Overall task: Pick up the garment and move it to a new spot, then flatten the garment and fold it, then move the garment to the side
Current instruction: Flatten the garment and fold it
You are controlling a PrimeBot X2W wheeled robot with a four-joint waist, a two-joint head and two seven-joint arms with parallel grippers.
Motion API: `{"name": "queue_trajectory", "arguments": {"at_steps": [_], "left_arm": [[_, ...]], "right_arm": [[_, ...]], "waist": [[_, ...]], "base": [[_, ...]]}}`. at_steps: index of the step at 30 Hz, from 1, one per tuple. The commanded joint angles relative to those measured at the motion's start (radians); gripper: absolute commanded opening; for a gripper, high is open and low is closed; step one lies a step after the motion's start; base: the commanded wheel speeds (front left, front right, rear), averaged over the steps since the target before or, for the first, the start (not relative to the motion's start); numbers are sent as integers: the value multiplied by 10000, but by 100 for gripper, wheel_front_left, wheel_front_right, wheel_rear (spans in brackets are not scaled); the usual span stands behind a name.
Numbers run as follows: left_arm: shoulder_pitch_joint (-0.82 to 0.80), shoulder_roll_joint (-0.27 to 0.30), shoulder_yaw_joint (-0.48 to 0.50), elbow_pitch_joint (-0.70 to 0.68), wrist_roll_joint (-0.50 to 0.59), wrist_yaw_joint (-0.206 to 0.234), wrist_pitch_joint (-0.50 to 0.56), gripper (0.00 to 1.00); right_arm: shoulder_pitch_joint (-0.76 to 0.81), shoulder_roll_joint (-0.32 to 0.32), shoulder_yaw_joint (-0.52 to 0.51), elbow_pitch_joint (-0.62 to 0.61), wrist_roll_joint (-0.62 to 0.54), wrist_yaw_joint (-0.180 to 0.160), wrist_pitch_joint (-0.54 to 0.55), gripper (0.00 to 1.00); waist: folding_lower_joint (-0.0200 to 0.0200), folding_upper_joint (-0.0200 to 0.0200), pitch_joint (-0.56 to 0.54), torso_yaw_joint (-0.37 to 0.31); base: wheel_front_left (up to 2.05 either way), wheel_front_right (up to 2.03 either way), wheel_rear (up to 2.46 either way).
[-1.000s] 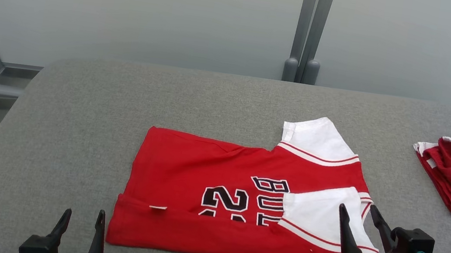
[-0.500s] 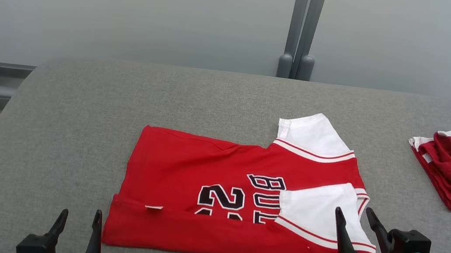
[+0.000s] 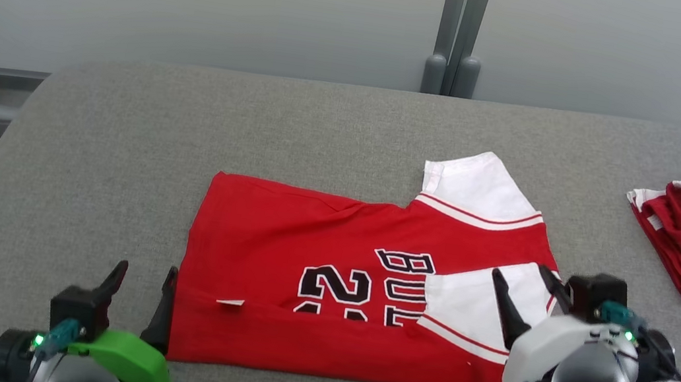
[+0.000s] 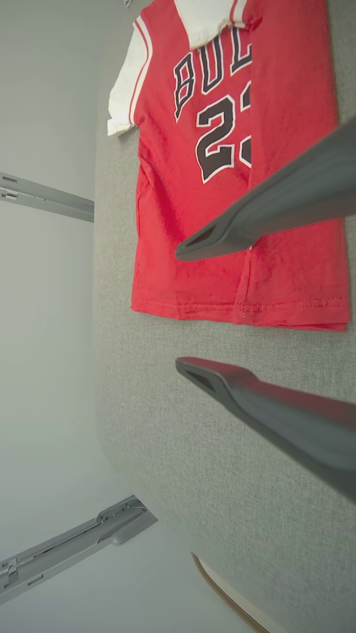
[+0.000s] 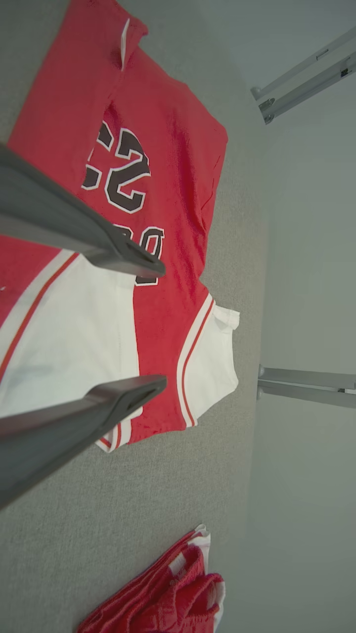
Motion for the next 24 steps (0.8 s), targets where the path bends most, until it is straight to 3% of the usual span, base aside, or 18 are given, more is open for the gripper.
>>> {"name": "queue_trajectory", "arguments": {"at_steps": [1,12,17,24], "left_arm": [[-494,98,-31,115,63,-103,245,100],[-4939,-32,-577,2364,179,-789,2871,100],[-6646,-40,-754,3450,192,-1115,3750,100],[-8161,74,-805,4346,135,-1379,4508,100]], "right_arm": [[-490,-262,150,25,-28,-11,397,100],[-4921,-2700,2275,746,1693,-12,4201,100],[-6737,-3377,3323,1333,2246,-14,4978,100],[-8549,-3777,4423,2006,2515,-14,5195,100]], "waist": [[0,-1,426,-32],[0,-1,2590,133],[0,-1,3389,92],[0,-1,4300,29]], "base": [[0,0,0],[0,0,0],[0,0,0],[0,0,0]]}}
